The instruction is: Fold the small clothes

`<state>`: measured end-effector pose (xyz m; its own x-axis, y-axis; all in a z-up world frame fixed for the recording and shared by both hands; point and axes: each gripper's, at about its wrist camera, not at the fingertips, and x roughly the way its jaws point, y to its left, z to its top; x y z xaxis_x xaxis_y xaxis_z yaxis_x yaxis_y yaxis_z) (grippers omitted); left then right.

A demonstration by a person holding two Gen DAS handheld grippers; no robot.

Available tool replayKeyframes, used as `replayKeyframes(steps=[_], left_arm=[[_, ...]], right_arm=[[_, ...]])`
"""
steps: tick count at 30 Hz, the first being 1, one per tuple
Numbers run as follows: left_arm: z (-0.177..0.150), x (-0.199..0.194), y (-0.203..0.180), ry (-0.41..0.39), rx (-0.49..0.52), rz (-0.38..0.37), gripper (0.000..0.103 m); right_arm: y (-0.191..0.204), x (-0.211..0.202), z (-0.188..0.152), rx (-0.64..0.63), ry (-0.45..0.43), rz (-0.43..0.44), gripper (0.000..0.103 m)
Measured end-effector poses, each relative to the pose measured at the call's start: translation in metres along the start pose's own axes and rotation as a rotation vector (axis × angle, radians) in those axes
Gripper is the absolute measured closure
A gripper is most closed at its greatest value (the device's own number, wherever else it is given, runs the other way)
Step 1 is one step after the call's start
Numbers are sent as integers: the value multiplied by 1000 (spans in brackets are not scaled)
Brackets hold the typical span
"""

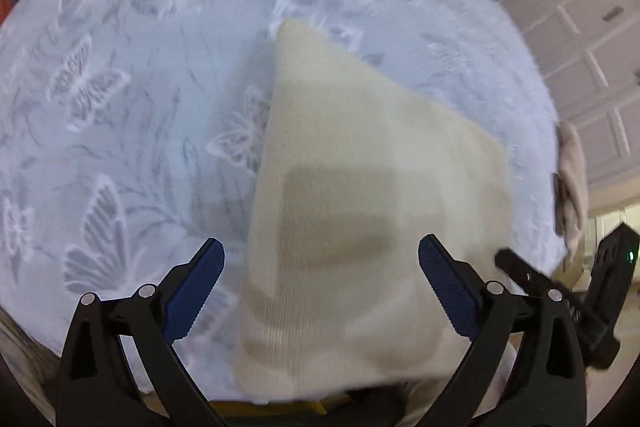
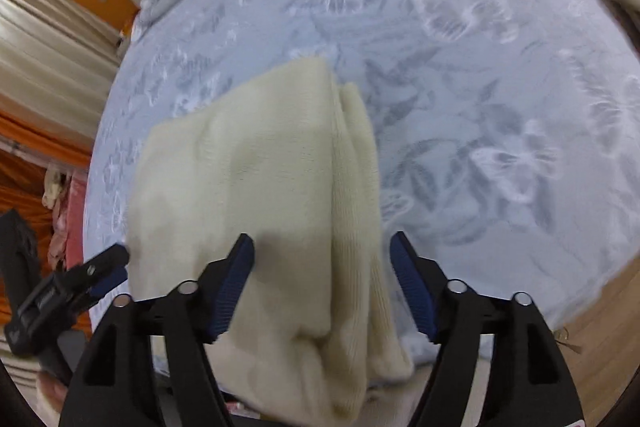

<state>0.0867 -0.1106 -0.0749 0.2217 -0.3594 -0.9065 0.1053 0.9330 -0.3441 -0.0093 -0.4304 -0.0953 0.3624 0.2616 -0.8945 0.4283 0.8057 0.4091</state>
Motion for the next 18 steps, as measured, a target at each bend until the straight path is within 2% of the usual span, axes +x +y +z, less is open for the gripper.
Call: replayKeyframes(steps=[2,3,6,7,10,11,13,14,15,16,18], left_arm=[[5,15,0,26,-7,13,6],[7,22,0,31,-7,9,5],[9,37,-1,54,-17,-23,5],[10,41,0,65,-32,-44,5],[13,50,3,88,-74,-79,5],[13,51,2,90,-75,-80,5],[13,47,-2,80,-60,-68,9],[12,42,-5,68,-43,-51,16],[11,36,-9,56,-23,-36,25],[9,28,-16,41,13,-19,29],[5,14,-23,18,56,-1,41]], right_arm=[[1,19,-3,22,41,41,23],[-1,24,-6,41,63,63,22],[-9,40,-5,109,108,151,13],[-12,44,-3,122,117,187,6],[-6,47,-3,91,124,198,5],[-1,48,-5,70,122,194,9],[9,44,-7,29,98,189,32],[13,38,-10,14,74,181,49],[14,32,-11,9,54,178,57],[18,24,-14,13,26,176,62],[28,12,-19,15,-15,172,65]])
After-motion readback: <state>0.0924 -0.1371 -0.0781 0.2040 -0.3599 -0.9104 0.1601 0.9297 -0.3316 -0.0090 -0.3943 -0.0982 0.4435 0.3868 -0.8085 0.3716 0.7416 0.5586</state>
